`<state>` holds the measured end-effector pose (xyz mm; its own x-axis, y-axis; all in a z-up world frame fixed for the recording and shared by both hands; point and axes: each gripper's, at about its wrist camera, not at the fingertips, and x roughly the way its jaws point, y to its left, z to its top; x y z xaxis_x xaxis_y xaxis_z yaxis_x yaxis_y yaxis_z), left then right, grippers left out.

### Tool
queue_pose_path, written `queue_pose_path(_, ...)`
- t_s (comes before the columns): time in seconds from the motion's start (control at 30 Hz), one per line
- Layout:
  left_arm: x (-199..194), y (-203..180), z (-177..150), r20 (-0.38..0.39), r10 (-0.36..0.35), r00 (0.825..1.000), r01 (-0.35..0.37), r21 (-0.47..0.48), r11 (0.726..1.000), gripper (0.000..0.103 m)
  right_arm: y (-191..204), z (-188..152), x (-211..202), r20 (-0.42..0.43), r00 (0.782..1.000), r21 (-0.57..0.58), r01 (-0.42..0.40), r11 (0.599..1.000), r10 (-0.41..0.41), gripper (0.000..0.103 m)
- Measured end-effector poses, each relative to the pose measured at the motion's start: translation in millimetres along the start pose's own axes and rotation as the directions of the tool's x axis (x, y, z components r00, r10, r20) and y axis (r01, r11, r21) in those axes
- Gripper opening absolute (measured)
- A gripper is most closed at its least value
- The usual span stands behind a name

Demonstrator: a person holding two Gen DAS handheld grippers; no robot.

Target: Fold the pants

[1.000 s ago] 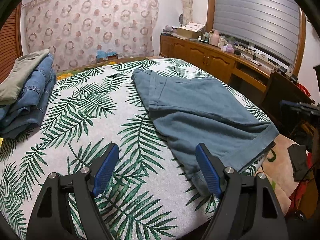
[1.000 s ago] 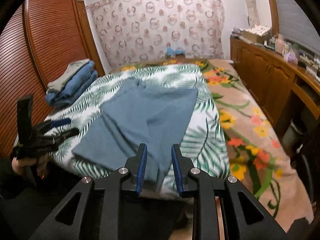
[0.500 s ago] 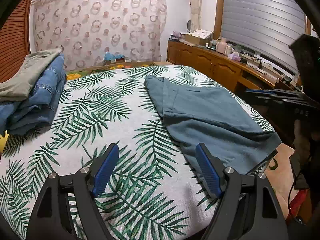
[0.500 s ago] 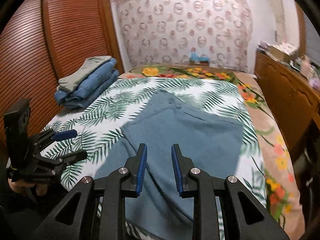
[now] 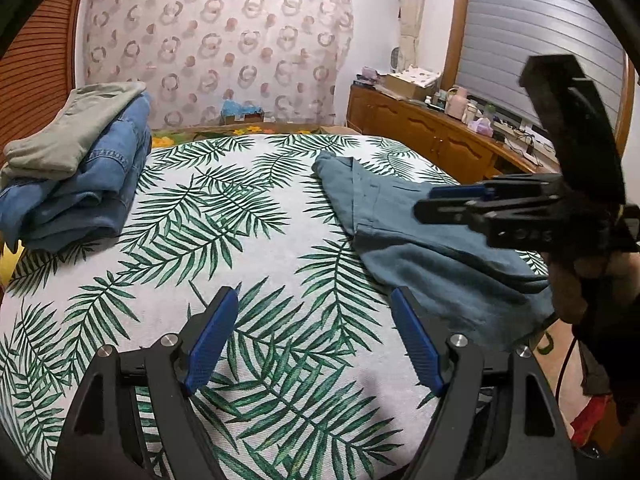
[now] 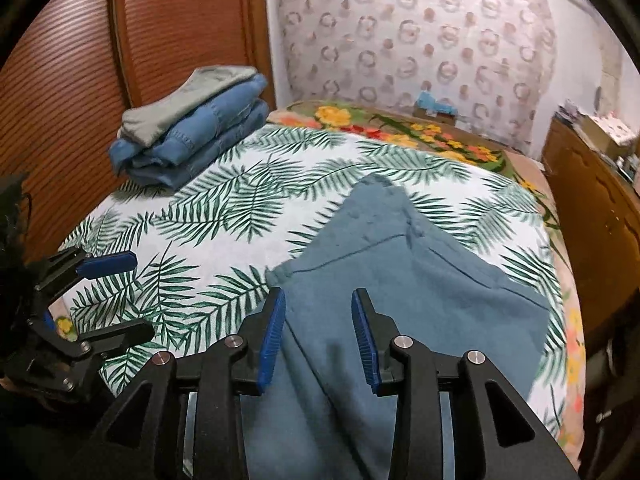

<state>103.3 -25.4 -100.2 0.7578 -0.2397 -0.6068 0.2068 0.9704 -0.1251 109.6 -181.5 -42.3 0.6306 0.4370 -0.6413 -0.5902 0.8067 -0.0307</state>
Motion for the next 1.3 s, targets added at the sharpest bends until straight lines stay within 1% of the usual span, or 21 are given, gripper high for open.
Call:
queue_pose_path(0.07, 0, 1, 0, 0.002, -0.002, 1.000, 0.002, -0.002, 1.000, 0.079, 3, 5, 11, -0.022, 1.000, -0.018, -0.016, 1.000, 0.016, 0.036)
queue_pose_path(0.2, 0, 1, -1, 0.002, -0.002, 1.000, 0.002, -0.001, 1.000, 0.079, 8, 15, 37, -0.068, 0.998, -0.045, -0.019, 0.999, 0.015, 0.036)
queue_pose_path(0.37, 0, 3, -2, -0.003, -0.006, 1.000, 0.006, -0.001, 1.000, 0.079, 14, 16, 64, -0.134, 0.991, -0.078, -0.019, 0.997, 0.009, 0.036)
queue_pose_path(0.53, 1, 1, -4, -0.013, -0.010, 1.000, 0.010, 0.001, 1.000, 0.079, 12, 20, 72, -0.144, 0.989, -0.068, -0.035, 0.997, 0.025, 0.035)
queue_pose_path(0.57, 2, 0, -4, -0.015, -0.010, 1.000, 0.010, 0.002, 1.000, 0.079, 12, 20, 73, -0.143, 0.989, -0.067, -0.036, 0.997, 0.026, 0.035)
queue_pose_path(0.6, 2, 0, -4, -0.015, -0.011, 1.000, 0.011, 0.005, 1.000, 0.079, 11, 20, 73, -0.140, 0.990, -0.065, -0.035, 0.997, 0.026, 0.032)
queue_pose_path(0.67, 1, -1, -4, -0.012, -0.012, 1.000, 0.012, 0.009, 1.000, 0.079, 8, 20, 71, -0.128, 0.991, -0.049, -0.030, 0.998, 0.023, 0.017)
queue_pose_path(0.73, 2, -1, -4, -0.014, -0.012, 1.000, 0.012, 0.009, 1.000, 0.079, 2, 19, 61, -0.093, 0.995, -0.013, -0.040, 0.999, 0.039, 0.010)
queue_pose_path(0.77, 2, -1, -4, -0.015, -0.013, 1.000, 0.013, 0.009, 1.000, 0.079, -1, 19, 57, -0.076, 0.995, 0.006, -0.057, 0.998, 0.057, 0.009)
queue_pose_path(0.83, 3, -1, -5, -0.020, -0.014, 1.000, 0.014, 0.008, 1.000, 0.079, -6, 19, 53, -0.067, 0.995, 0.029, -0.075, 0.997, 0.076, 0.009)
queue_pose_path(1.0, 4, -3, -6, -0.026, -0.018, 1.000, 0.019, 0.014, 1.000, 0.079, -14, 20, 41, -0.037, 0.995, 0.065, -0.085, 0.994, 0.088, 0.009)
queue_pose_path(1.13, 6, -4, -7, -0.030, -0.019, 0.999, 0.019, 0.018, 1.000, 0.079, -19, 19, 33, -0.004, 0.993, 0.098, -0.114, 0.989, 0.115, 0.009)
queue_pose_path(1.2, 6, -4, -7, -0.030, -0.019, 0.999, 0.020, 0.019, 1.000, 0.079, -21, 18, 34, -0.001, 0.992, 0.115, -0.122, 0.986, 0.123, 0.009)
queue_pose_path(1.23, 6, -4, -7, -0.030, -0.019, 0.999, 0.020, 0.019, 1.000, 0.079, -21, 18, 35, -0.006, 0.993, 0.111, -0.118, 0.987, 0.119, 0.009)
queue_pose_path(1.3, 6, -4, -7, -0.031, -0.018, 0.999, 0.019, 0.021, 1.000, 0.079, -21, 18, 36, -0.007, 0.997, 0.097, -0.077, 0.992, 0.078, 0.009)
